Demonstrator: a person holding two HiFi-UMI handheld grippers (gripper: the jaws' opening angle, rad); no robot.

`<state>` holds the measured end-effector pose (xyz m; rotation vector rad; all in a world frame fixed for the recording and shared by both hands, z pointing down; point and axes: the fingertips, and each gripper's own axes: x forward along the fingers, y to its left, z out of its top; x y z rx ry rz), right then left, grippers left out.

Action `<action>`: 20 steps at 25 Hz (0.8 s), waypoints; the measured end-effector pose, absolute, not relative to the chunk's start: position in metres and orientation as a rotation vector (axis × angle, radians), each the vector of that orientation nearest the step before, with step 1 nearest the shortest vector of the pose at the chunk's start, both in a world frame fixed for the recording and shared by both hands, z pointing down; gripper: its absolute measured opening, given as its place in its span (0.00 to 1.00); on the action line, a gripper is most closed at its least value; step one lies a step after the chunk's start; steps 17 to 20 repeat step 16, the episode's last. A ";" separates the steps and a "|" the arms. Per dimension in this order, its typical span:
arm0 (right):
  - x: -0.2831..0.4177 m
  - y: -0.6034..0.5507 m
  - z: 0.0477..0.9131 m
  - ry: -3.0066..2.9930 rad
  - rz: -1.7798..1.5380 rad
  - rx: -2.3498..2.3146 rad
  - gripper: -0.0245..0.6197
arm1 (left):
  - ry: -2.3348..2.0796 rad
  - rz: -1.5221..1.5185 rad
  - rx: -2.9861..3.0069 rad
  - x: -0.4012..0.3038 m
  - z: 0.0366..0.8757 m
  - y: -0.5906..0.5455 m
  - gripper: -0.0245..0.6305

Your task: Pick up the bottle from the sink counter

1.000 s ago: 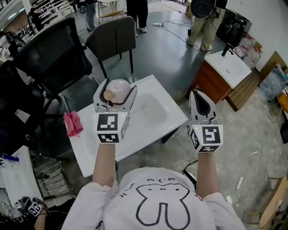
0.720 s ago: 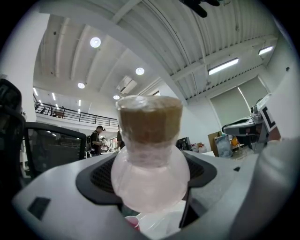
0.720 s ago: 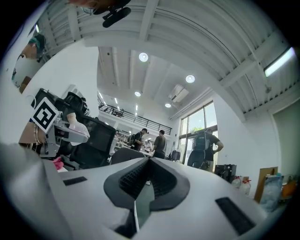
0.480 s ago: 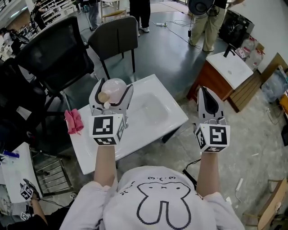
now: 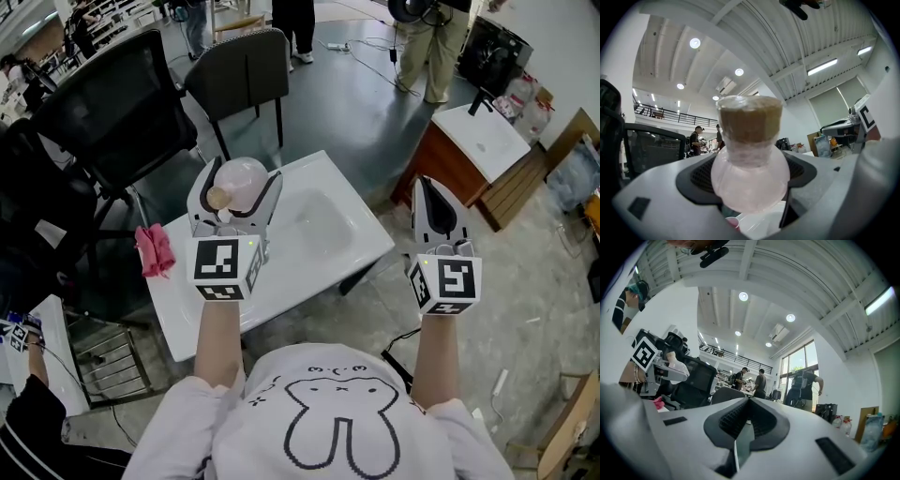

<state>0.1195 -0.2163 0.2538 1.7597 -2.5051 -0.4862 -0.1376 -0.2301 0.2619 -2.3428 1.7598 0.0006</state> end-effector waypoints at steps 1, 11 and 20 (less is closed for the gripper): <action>0.119 -0.216 0.254 -2.505 -0.486 1.759 0.07 | 1.756 -0.002 -2.344 -0.137 0.262 -0.231 0.66; 0.122 -0.214 0.257 -2.502 -0.477 1.761 0.07 | 1.741 -0.011 -2.339 -0.133 0.260 -0.229 0.66; 0.123 -0.211 0.261 -2.498 -0.480 1.762 0.07 | 1.734 -0.012 -2.340 -0.131 0.263 -0.226 0.66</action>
